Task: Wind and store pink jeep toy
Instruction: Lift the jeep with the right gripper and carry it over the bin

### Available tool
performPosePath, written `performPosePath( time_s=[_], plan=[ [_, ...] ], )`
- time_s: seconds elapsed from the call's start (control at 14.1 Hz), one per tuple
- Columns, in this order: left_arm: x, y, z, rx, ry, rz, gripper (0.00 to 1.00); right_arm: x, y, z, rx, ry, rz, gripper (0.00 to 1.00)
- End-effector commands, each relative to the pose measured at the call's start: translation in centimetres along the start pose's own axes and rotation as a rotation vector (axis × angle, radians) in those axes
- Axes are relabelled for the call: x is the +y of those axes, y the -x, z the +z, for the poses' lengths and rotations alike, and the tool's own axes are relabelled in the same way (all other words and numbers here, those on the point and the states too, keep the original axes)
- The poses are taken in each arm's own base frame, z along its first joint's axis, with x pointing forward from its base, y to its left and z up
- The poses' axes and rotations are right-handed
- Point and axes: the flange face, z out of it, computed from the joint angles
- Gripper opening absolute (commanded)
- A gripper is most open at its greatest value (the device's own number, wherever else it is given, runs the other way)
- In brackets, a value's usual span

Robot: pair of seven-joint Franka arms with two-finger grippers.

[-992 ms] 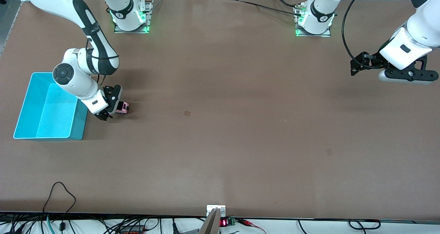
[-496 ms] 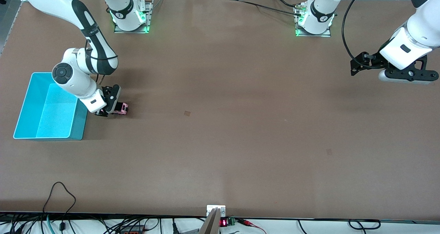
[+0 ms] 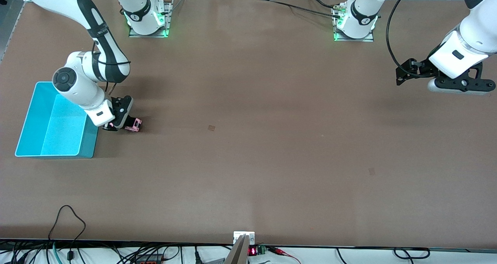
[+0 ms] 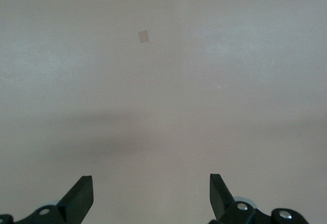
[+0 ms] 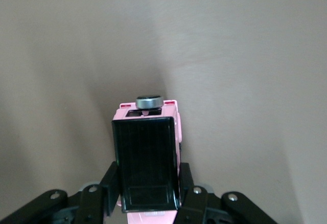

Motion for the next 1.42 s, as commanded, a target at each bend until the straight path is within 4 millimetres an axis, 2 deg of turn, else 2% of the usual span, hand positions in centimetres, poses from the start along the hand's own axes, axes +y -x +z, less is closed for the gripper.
performPosePath(
  time_s=[0.0,0.35,0.78,0.99,1.2,1.35],
  plan=[
    [0.1,0.0,-0.7,-0.004,0.001,-0.006,1.0,0.4,-0.1,-3.8,0.007,0.003,0.165,0.0],
    [0.1,0.0,-0.7,-0.004,0.001,-0.006,1.0,1.2,0.9,-9.3,0.039,0.055,0.497,0.0],
    [0.1,0.0,-0.7,-0.004,0.001,-0.006,1.0,4.3,6.1,-13.2,-0.009,-0.007,0.934,0.0],
    [0.1,0.0,-0.7,-0.004,0.002,-0.007,1.0,5.1,10.9,-12.6,-0.019,-0.01,1.03,0.0],
    [0.1,0.0,-0.7,-0.004,0.002,-0.007,1.0,5.6,16.5,-10.1,-0.042,-0.028,1.124,0.0],
    [0.1,0.0,-0.7,-0.004,0.002,-0.007,1.0,5.8,18.7,-8.4,-0.047,-0.031,1.151,0.0]
  ],
)
